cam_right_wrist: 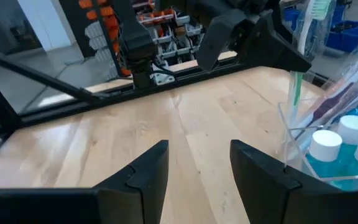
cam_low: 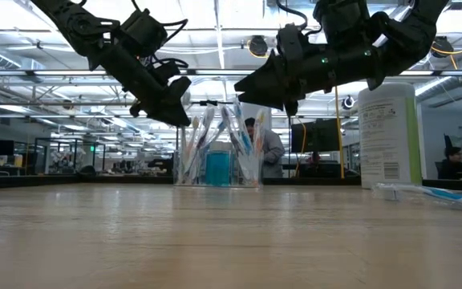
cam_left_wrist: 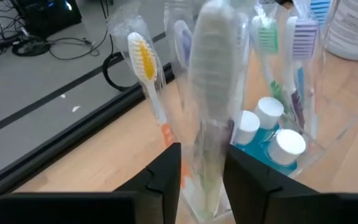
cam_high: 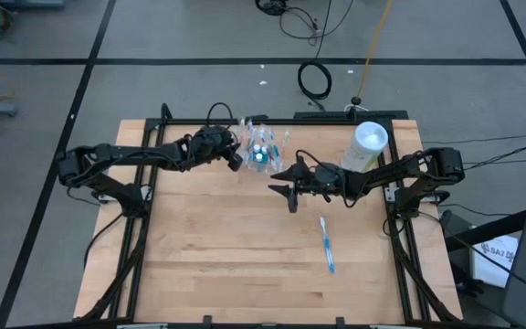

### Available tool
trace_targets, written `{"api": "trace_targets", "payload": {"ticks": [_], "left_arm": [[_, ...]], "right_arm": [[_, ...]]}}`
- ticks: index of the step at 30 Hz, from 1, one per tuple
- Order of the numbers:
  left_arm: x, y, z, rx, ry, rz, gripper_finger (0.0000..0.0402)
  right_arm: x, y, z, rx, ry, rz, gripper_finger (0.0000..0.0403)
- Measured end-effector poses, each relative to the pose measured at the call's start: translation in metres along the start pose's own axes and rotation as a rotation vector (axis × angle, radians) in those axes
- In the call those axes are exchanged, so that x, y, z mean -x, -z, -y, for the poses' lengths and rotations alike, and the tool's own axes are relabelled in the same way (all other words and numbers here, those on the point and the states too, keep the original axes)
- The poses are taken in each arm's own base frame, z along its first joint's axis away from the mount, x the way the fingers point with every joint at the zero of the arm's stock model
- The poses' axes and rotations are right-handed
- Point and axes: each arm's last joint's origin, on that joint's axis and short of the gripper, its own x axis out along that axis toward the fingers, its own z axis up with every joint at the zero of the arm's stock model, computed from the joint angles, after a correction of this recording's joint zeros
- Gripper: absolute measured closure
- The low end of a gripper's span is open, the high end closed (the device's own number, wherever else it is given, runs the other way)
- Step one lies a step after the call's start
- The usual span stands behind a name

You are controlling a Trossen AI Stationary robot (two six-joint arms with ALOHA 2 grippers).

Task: Pick & Place toothbrushing station
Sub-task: Put the green toothbrush into the transparent organizer

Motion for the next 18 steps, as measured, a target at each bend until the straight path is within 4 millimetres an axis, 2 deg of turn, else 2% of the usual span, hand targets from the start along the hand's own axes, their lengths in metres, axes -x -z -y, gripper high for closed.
{"api": "trace_targets", "payload": {"ticks": [3,9,11,15,18], "left_arm": [[0.0,0.0,-0.0001,-0.016,0.0,0.0,0.03],[-0.0002,0.0003,-0.0006,-0.007,0.002,-0.005,0.0384],[-0.0002,0.0009,-0.0011,-0.004,-0.003,-0.011,0.0383],[-0.0001,0.0037,-0.0019,0.009,-0.014,-0.039,0.0353],[-0.0002,0.0048,-0.0026,0.012,-0.018,-0.051,0.0354]], "right_arm": [[0.0,-0.0004,-0.0001,-0.038,-0.001,0.004,0.0236],[0.0,-0.0003,-0.0002,-0.063,-0.001,0.003,0.0237],[0.0,-0.0003,-0.0002,-0.063,-0.001,0.003,0.0236],[0.0,-0.0003,-0.0002,-0.063,-0.001,0.003,0.0236],[0.0,-0.0003,-0.0002,-0.063,-0.001,0.003,0.0236]]}}
